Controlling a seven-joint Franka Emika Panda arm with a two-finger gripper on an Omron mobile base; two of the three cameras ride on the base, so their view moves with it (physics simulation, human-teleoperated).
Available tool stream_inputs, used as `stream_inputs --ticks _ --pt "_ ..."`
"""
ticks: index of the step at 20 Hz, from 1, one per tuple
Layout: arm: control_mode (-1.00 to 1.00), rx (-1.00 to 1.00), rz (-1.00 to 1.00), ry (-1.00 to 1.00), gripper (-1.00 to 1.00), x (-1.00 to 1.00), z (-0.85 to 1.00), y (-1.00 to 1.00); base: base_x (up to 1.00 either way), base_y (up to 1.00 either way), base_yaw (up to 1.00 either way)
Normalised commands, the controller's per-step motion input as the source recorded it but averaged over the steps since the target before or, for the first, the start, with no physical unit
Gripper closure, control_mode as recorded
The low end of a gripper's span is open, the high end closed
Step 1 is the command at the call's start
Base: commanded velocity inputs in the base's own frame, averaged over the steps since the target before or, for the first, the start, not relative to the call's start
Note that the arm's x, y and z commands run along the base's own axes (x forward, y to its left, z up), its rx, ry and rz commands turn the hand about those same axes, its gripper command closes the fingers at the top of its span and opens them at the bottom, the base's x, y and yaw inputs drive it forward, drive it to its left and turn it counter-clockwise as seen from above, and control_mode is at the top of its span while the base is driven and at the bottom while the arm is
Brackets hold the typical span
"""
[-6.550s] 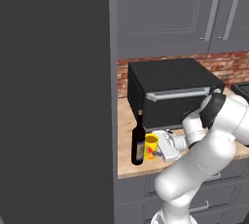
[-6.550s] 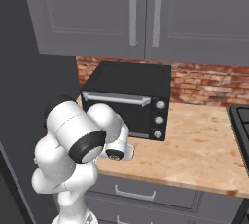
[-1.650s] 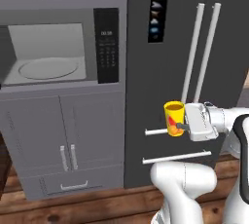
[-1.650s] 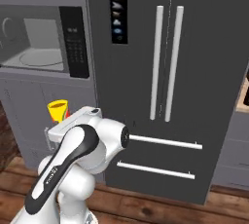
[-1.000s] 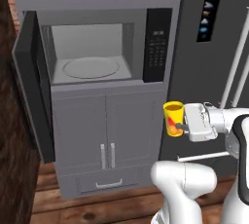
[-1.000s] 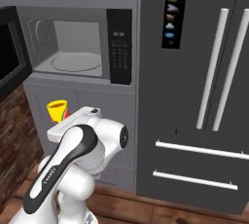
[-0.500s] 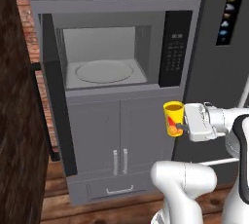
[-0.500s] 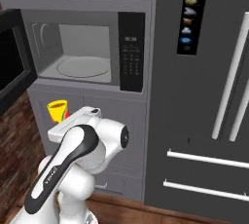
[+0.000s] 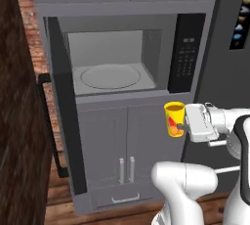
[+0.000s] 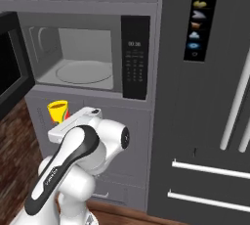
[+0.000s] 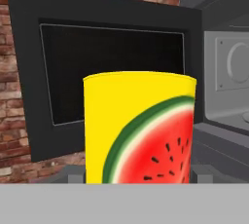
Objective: Place the microwavable item in the microwave. Then, close the microwave door and press the start button.
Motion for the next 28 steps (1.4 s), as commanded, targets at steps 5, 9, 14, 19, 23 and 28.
stream_inputs --ticks 5,9,14,19,23,28 --pt "1.00 0.00 0.00 0.00 1.00 0.00 0.00 0.00 0.36 0.55 0.00" --pt "1.00 0.00 0.00 0.00 1.00 0.00 0.00 0.00 0.34 0.29 0.00" --pt "1.00 0.00 0.00 0.00 1.00 0.00 0.00 0.00 0.32 0.14 0.00" --pt "1.00 0.00 0.00 0.00 1.00 0.00 0.00 0.00 0.05 0.01 0.00" --pt "1.00 0.00 0.00 0.00 1.00 0.00 0.00 0.00 0.16 0.00 0.00" --pt "1.00 0.00 0.00 0.00 1.00 0.00 0.00 0.00 0.11 0.00 0.00"
